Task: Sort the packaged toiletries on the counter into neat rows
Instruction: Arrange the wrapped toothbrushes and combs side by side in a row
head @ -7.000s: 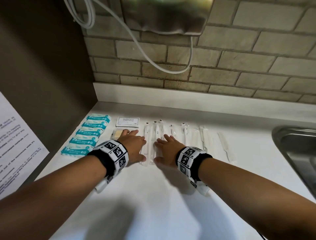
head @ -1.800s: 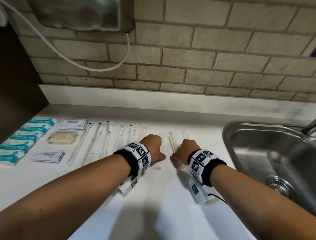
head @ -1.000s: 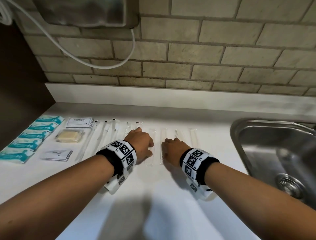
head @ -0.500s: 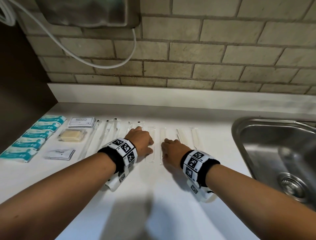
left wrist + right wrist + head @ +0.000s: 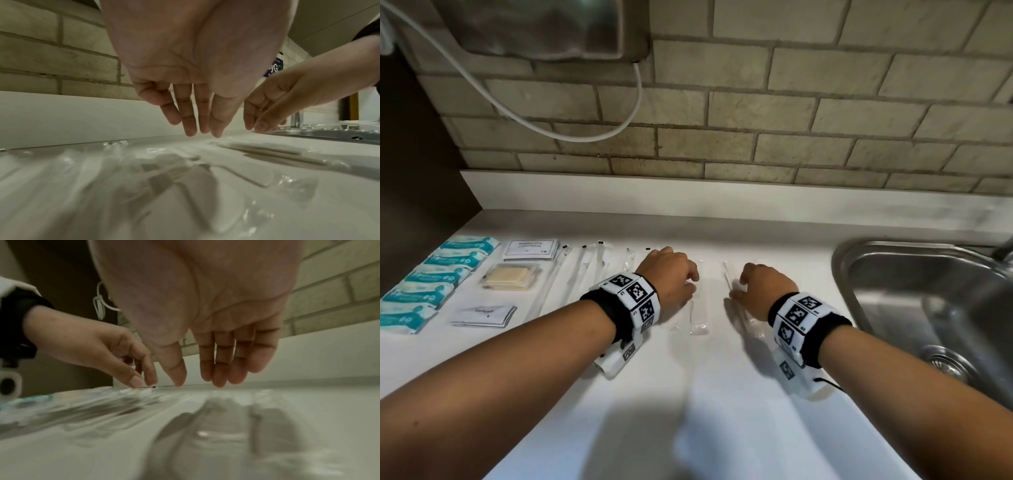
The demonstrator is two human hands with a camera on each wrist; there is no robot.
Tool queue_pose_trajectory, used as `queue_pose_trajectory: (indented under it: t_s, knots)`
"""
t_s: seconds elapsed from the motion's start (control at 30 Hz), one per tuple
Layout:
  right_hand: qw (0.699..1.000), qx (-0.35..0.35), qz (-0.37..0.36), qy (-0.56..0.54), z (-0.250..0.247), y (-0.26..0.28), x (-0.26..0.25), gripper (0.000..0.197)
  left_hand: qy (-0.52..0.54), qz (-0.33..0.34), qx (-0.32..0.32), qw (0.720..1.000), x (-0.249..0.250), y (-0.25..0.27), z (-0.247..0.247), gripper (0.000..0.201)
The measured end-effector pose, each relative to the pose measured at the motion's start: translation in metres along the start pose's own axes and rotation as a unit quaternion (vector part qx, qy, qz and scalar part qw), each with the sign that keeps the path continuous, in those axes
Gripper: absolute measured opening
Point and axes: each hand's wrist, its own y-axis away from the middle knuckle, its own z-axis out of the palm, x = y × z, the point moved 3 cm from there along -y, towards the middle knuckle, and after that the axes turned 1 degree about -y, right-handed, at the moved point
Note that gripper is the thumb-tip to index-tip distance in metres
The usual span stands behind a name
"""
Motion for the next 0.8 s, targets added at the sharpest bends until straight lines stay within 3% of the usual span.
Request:
queue_pose_trajectory:
  t_s: [0.1, 0.2, 0.33, 0.6, 0.7, 0.8]
  knots:
    - [0.995, -0.068, 0.062, 0.026, 0.001, 0.003, 0.02, 0.038, 0.008, 0.034, -0.022, 0.999, 0.025, -0.011, 0.003, 0.024]
    - [0.991, -0.069, 0.111, 0.006, 0.0, 0.006, 0.031, 0.026, 0.017, 0.051, -0.041, 0.998, 0.048, -0.02, 0.01, 0.024]
    - [0.987, -0.061, 0.147, -0.031, -0.001, 0.009, 0.041, 0.029, 0.002, 0.098, -0.095, 0.991, 0.072, -0.024, 0.025, 0.034]
    - [0.989, -0.048, 0.127, -0.056, -0.006, 0.022, 0.044, 0.062, -0.049, 0.15, -0.159, 0.975, 0.082, -0.005, 0.029, 0.063]
    - [0.991, -0.067, 0.107, -0.05, -0.006, 0.025, 0.036, 0.062, -0.044, 0.131, -0.162, 0.977, 0.082, -0.004, 0.032, 0.07]
    - [0.993, -0.069, 0.09, -0.041, -0.006, 0.028, 0.031, 0.055, -0.038, 0.098, -0.157, 0.982, 0.083, -0.003, 0.034, 0.059]
